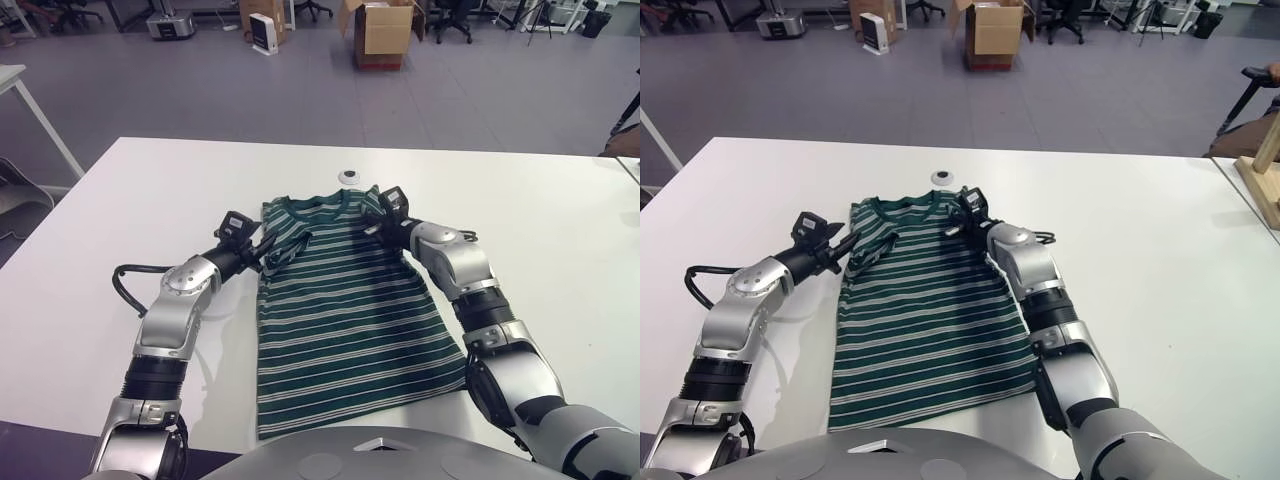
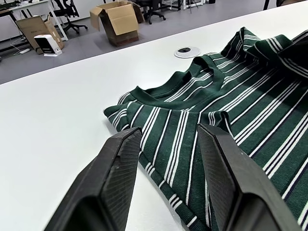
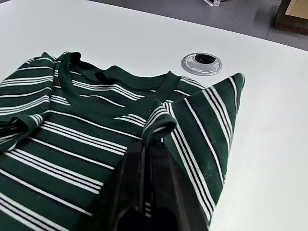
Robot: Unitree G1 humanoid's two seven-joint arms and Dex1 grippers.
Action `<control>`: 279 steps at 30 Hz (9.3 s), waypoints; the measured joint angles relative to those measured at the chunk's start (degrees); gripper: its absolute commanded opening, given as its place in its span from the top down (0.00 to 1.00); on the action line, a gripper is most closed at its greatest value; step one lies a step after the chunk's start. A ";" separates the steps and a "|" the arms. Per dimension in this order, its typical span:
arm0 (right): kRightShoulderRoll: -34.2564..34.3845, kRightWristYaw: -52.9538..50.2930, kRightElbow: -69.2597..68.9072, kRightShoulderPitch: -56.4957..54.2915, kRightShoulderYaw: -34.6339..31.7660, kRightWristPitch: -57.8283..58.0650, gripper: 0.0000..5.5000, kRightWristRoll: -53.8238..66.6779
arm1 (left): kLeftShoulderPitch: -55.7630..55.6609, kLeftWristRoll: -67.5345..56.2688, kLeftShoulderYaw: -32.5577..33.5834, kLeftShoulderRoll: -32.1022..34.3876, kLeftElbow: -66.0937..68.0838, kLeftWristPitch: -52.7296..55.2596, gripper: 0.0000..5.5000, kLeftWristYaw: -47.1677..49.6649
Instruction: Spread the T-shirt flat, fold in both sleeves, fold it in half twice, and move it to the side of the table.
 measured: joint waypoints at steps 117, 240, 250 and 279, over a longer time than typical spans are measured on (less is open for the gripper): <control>-23.98 45.00 38.74 -14.95 -0.98 -19.12 0.94 0.34 | -27.90 -4.33 -6.51 7.50 51.44 -15.84 1.00 -40.57; -26.89 48.10 9.82 1.02 4.88 -10.30 0.60 10.21 | -9.82 -20.82 -11.46 9.11 23.17 4.42 0.77 -33.58; -25.37 38.50 -15.80 11.17 7.40 -16.85 0.58 1.57 | -9.42 -18.38 -3.39 6.78 18.00 0.73 0.61 -29.41; -12.31 -2.18 4.96 10.03 -9.74 -40.25 0.58 -10.92 | -27.40 -0.60 2.63 8.01 71.18 -26.73 0.61 6.37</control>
